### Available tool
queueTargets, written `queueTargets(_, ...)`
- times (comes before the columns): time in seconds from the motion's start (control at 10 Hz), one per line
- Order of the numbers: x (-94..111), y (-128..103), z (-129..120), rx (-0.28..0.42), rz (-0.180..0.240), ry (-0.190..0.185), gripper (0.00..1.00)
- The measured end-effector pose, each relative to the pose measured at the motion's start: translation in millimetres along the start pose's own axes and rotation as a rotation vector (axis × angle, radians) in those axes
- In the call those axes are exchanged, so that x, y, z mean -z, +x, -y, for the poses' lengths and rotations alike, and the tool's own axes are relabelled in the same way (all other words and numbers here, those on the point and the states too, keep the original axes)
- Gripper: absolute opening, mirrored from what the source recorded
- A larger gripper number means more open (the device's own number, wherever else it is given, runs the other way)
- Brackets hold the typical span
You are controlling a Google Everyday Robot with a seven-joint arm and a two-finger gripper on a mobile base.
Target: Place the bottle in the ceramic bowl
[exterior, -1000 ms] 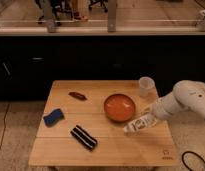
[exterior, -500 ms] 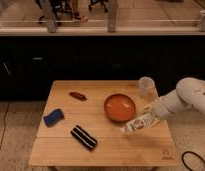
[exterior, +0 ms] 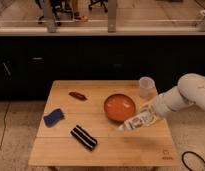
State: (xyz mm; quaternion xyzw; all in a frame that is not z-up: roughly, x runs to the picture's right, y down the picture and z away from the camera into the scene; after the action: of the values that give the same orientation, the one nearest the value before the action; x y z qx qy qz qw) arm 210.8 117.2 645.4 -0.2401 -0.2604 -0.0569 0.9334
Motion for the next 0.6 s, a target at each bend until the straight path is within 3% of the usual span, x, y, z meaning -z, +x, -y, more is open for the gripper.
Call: queueTargets(0.6,12.8,-12.5,16.2,0.018,0.001,0.028,0.00)
